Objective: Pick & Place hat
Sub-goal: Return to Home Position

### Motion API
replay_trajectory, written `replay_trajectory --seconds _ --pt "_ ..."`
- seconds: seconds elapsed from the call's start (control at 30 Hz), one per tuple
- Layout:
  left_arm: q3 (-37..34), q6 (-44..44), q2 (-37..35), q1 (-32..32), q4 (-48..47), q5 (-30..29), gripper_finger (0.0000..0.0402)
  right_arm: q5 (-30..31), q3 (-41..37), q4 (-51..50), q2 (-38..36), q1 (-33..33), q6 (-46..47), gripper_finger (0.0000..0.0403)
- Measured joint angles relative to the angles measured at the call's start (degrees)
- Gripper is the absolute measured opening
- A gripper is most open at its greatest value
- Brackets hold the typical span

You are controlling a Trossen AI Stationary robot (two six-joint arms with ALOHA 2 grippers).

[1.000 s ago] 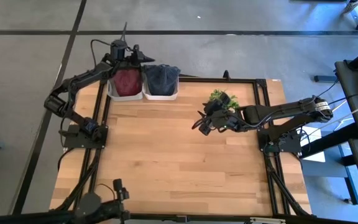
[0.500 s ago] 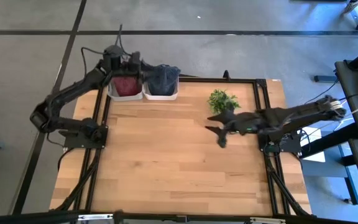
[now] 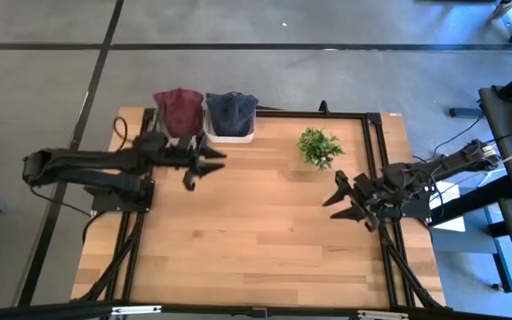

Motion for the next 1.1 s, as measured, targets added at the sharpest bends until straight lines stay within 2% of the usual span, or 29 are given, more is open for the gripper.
replay_trajectory --seconds 0.1,0.17,0.3,0.53,0.83,0.97,1.1 --pt "-4.1 -1.6 -3.8 -5.9 0.8 -4.5 0.0144 0.6 -3.0 0.3 -4.1 1.3 -0.1 0.0185" --pt "-6.3 -2.5 -6.6 -8.8 0.7 -7.4 0.0144 3.4 -4.1 1.0 -6.6 1.6 -0.2 0.0185" --pt "-10.4 -1.9 -12.4 -12.0 0.3 -12.3 0.0144 5.6 -6.2 2.6 -12.5 1.7 -0.6 0.0185" --pt "-18.1 -3.6 -25.4 -11.6 -2.0 -13.6 0.0143 5.2 -9.8 2.7 -23.0 1.7 -4.1 0.0185" --pt "-21.4 -7.0 -40.2 -11.6 -15.6 -16.3 0.0144 11.1 -16.0 1.6 -34.3 1.7 -5.2 0.0185" --pt "-21.4 -7.2 -45.8 -11.6 -20.3 -15.7 0.0143 11.8 -17.6 0.9 -34.9 1.7 -4.9 0.0185" --pt "-21.3 -7.3 -51.1 -11.6 -26.0 -16.6 0.0144 15.1 -18.2 -0.1 -34.9 1.7 -5.0 0.0185"
